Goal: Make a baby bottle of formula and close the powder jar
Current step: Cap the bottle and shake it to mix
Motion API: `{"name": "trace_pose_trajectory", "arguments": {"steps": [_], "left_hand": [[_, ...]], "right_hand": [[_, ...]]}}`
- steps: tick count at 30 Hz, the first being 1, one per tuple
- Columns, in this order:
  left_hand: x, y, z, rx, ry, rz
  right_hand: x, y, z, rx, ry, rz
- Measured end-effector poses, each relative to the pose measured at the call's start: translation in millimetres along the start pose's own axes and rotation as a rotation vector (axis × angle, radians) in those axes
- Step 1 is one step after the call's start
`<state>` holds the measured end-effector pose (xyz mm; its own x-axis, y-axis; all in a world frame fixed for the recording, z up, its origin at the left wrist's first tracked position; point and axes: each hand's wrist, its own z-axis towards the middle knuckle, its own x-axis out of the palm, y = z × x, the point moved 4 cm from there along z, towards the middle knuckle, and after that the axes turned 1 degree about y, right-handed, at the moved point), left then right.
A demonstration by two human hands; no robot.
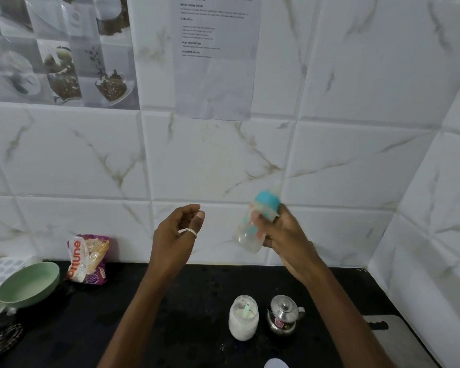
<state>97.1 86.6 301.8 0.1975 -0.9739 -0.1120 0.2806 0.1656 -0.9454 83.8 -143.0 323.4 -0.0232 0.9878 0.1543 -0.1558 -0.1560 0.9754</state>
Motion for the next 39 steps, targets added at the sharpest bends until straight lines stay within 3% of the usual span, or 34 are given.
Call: {"name": "trace_pose_trajectory", "arguments": {"steps": [2,5,10,14,19,22,23,27,28,31,33,36,39], "left_hand": [[-0.1,-0.4,-0.2,0.0,0.001,-0.004],[-0.7,-0.2,-1.2,0.0,0.002,-0.008],[-1.4,-0.6,0.6,0.005,-0.004,0.008],[-2.0,3.0,-1.3,-0.011,-0.001,-0.004],[-4.6,3.3,0.6,-0.005,-0.004,0.003],[-4.9,4.1,-0.8,-0.009,0.002,-0.001],[-5.4,4.6,-0.8,-0.009,0.003,0.002],[-6.4,3.0,0.4,0.001,-0.004,0.019],[-6.2,2.1,0.3,0.008,-0.001,0.022],[-7.1,2.2,-1.4,0.01,0.006,0.011],[-9.0,2.8,-1.9,0.012,0.005,0.016],[-9.4,2.5,-1.4,0.011,0.0,0.01],[-7.9,2.3,-2.1,0.008,0.008,0.006]], "right_hand": [[-2.3,-0.8,1.6,-0.021,0.0,0.018],[-8.3,3.6,6.7,-0.065,-0.173,0.36],[5.9,-4.1,0.6,0.008,0.025,0.001],[-4.7,-1.8,5.6,-0.051,-0.167,0.384],[3.6,-9.4,1.7,0.024,0.023,-0.011],[-3.5,-0.8,5.2,-0.045,-0.111,0.312],[-3.4,0.1,5.7,-0.055,-0.13,0.321],[11.2,-6.0,-1.7,0.016,0.059,-0.076],[9.7,-5.3,-0.1,-0.002,0.05,-0.059],[1.7,2.1,6.5,-0.055,-0.125,0.296],[3.0,3.3,7.6,-0.06,-0.119,0.195],[13.6,-3.3,0.4,0.017,0.056,-0.073],[5.3,2.0,5.8,-0.031,-0.085,0.216]]}}
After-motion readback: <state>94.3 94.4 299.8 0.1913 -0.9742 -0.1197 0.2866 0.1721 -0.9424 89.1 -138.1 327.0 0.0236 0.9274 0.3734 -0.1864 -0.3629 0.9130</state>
